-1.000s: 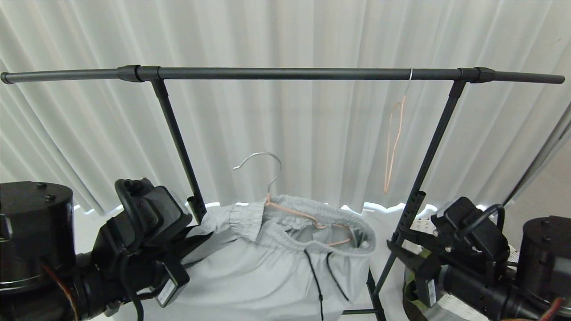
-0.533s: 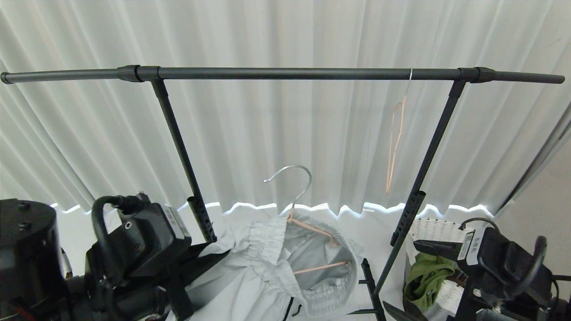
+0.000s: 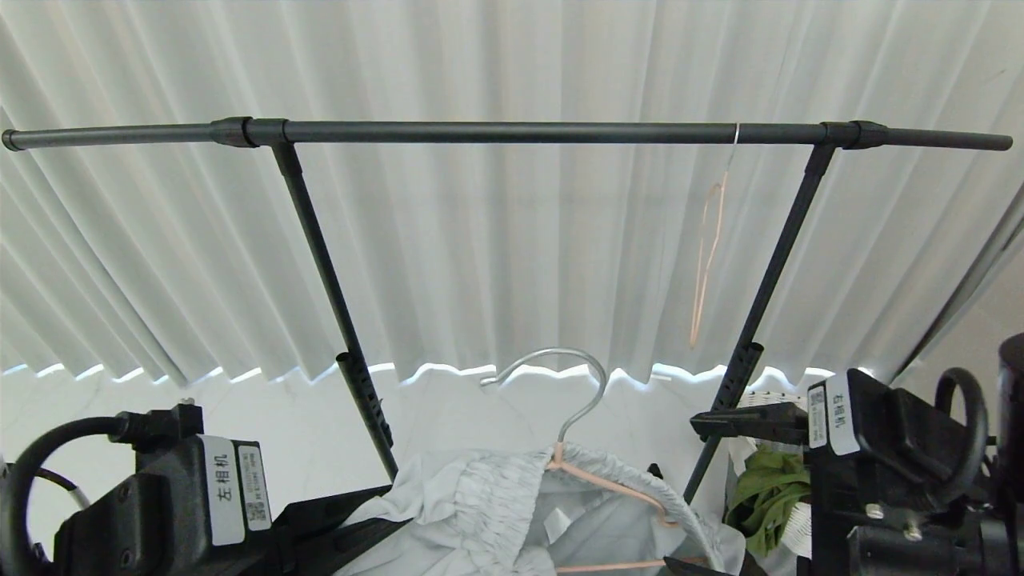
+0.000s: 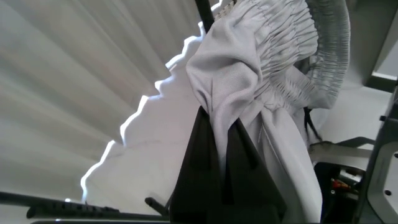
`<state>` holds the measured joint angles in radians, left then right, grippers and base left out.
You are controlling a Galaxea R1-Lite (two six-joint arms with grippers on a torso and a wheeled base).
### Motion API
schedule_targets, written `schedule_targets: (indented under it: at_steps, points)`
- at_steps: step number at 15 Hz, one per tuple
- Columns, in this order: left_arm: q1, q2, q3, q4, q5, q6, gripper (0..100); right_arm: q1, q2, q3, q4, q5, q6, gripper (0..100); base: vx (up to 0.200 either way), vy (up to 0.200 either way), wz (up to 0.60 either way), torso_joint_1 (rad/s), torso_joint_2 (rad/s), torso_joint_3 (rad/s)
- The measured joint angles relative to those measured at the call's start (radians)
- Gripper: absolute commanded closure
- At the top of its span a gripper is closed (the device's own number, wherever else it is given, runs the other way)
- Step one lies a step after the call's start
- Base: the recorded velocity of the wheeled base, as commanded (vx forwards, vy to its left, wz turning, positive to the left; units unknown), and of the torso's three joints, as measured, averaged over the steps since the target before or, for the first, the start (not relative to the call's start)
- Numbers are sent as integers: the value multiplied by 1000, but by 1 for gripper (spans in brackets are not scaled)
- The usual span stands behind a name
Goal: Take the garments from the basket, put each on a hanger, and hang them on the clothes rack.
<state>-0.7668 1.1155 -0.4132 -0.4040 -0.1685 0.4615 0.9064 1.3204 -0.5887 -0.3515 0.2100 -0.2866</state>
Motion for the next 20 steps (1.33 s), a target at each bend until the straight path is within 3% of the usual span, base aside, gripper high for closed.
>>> schedule_targets:
  at_steps: [8, 16, 20]
  points:
    - [-7, -9, -4, -14, 1, -3, 100, 10, 182, -82, -19, 11, 1, 0, 0, 0, 0, 0, 0, 0]
    - [106, 93, -8, -166, -6, -1, 100, -84, 264, -186, -21, 50, -4, 0, 0, 0, 0, 0, 0, 0]
    - [159, 144, -17, -216, -67, 0, 100, -135, 281, -205, -21, 50, -32, 0, 0, 0, 0, 0, 0, 0]
